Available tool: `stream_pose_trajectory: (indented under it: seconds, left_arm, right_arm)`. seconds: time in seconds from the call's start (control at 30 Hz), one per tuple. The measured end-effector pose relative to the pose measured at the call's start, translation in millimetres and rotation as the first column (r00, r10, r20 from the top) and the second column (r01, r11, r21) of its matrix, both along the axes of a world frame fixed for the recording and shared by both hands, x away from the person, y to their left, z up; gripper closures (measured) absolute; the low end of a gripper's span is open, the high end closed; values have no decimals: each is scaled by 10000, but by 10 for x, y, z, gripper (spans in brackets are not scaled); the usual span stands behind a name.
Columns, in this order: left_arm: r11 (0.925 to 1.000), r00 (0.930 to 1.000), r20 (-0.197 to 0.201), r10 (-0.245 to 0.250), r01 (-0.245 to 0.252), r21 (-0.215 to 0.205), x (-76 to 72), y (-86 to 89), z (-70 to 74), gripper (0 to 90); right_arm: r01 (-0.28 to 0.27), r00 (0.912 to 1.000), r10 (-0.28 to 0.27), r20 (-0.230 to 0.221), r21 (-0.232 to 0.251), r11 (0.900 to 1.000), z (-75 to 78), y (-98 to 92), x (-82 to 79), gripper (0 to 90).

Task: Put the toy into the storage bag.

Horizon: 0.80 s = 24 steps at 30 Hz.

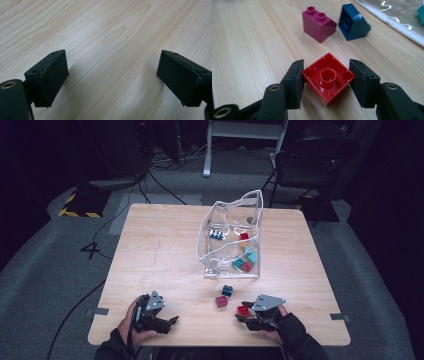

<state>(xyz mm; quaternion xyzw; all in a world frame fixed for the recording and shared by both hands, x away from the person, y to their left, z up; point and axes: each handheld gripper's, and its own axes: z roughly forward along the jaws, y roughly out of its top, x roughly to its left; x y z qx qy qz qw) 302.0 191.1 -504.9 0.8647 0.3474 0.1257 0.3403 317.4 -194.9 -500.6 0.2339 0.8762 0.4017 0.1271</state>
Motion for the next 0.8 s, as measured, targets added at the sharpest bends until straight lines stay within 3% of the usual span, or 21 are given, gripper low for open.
stream_pose_trajectory:
  seconds: [0.37,0.57,0.8]
  left_arm:
    - [10000,10000,2,0,0,0,0,0,-1,104]
    - [10000,10000,4,1,-1,8,0,1,0,103]
    - [10000,10000,-3,10,-10,-7,-1,-1,-1,103]
  right_arm:
    - [869,9954,-886,357,469,9951,232,-256,44,479]
    - [956,9942,-997,408,924,9911,332,-377,70,479]
    - [1291,9900,-1345,436,1097,9855,459,-441,100,480]
